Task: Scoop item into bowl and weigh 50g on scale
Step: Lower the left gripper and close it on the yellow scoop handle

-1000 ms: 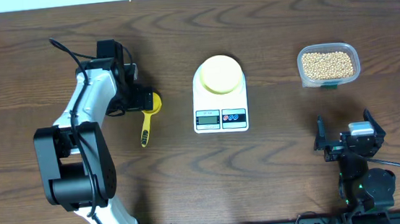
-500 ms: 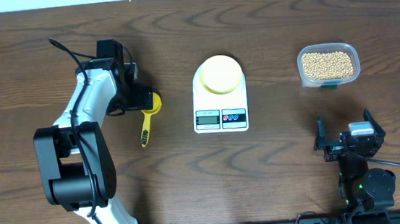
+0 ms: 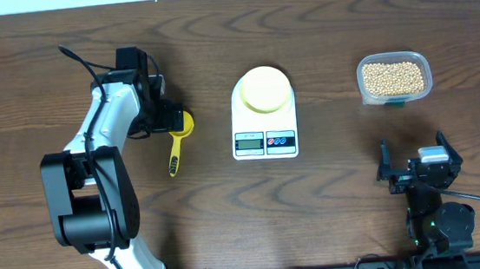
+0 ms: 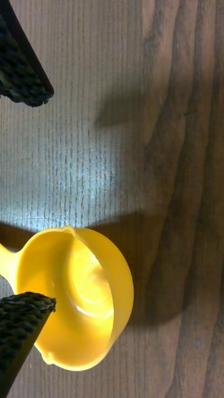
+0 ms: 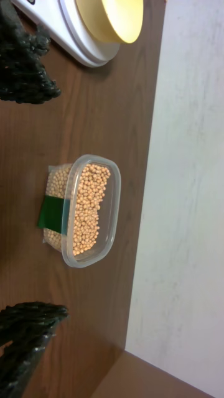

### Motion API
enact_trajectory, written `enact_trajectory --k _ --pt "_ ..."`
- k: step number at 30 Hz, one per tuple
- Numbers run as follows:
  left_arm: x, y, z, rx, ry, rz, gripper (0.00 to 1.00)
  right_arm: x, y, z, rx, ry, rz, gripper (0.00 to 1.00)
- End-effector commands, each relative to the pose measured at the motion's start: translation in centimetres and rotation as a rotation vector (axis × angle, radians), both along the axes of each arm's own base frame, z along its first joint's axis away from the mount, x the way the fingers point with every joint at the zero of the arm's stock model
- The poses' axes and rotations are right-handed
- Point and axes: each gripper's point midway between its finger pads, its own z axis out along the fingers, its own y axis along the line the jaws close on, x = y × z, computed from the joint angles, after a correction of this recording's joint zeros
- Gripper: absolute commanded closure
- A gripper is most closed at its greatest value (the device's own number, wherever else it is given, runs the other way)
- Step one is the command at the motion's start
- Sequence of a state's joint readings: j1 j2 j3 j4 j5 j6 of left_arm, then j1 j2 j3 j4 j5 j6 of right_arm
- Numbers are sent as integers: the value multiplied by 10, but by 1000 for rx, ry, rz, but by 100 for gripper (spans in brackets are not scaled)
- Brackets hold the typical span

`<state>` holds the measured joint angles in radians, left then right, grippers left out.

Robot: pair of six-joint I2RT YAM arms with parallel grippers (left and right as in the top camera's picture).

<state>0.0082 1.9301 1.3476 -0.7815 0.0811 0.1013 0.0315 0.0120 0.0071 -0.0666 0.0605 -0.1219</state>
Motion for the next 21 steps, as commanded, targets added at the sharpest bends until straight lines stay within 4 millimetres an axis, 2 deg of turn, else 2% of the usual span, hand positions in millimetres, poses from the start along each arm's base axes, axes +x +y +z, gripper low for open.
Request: enact_trajectory --k 1,21 --pt "-4 -3 -8 -13 21 3 3 0 0 0 -15 -2 0 1" --pt "-11 -3 -22 -13 28 3 2 0 0 0 -15 -1 0 1"
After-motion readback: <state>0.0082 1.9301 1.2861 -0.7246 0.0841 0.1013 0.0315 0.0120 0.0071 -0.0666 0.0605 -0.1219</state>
